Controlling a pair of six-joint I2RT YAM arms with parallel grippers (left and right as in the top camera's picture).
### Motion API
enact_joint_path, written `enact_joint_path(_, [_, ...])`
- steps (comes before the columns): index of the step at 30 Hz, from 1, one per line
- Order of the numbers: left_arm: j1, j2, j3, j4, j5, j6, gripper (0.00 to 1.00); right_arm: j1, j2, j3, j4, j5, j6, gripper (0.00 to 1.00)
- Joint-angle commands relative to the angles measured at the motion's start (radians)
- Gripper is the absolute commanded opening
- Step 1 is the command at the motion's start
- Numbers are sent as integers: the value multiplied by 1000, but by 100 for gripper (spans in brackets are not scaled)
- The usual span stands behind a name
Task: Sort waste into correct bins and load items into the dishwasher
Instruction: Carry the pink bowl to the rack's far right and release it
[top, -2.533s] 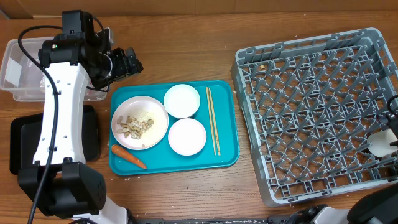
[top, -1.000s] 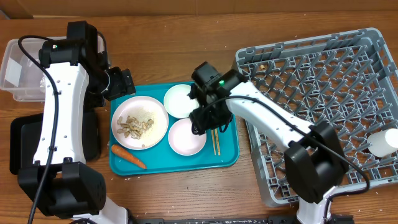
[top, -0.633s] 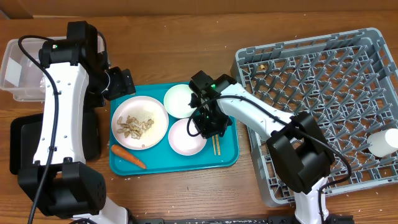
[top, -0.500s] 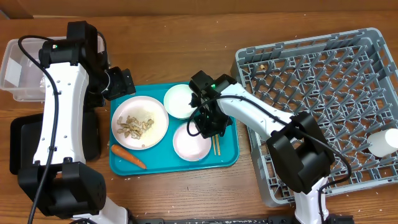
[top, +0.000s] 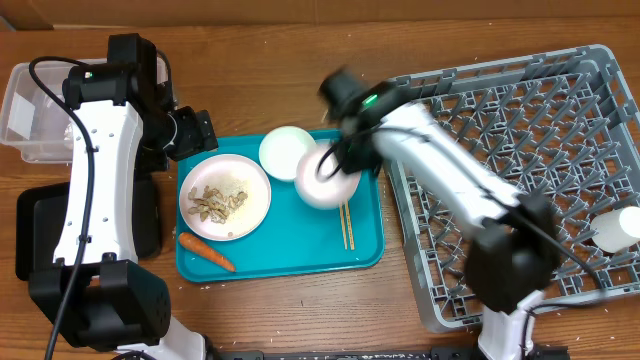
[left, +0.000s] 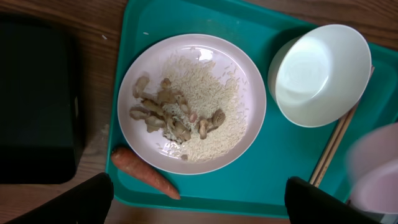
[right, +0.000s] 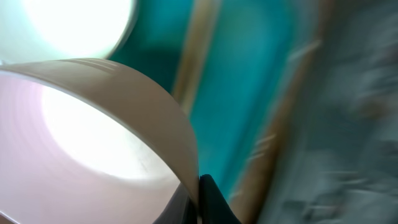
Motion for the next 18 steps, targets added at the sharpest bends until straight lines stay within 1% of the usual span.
enact_joint_path(1, [-6, -19, -7, 5, -7, -14, 90, -132, -151, 118, 26, 277, 19, 4])
enact_joint_path(5, [-7, -19, -7, 11, -7, -14, 90, -288, -176, 124, 86, 478, 19, 4])
enact_joint_path(7, [-6, -19, -7, 11, -7, -14, 90, -420, -168, 116, 108, 576, 16, 4])
enact_joint_path(9, [-6, -19, -7, 11, -7, -14, 90, -482, -161, 110, 132, 658, 26, 4])
enact_joint_path(12, [-6, -19, -7, 13, -7, -14, 90, -585, -145, 107, 172, 805, 130, 4])
enact_joint_path(16, [-6, -19, -7, 12, -7, -14, 90, -676, -128, 99, 141, 1016, 348, 4])
enact_joint_path(18, [-6, -19, -7, 12, -7, -14, 90, -707, -120, 76, 150, 1084, 399, 4])
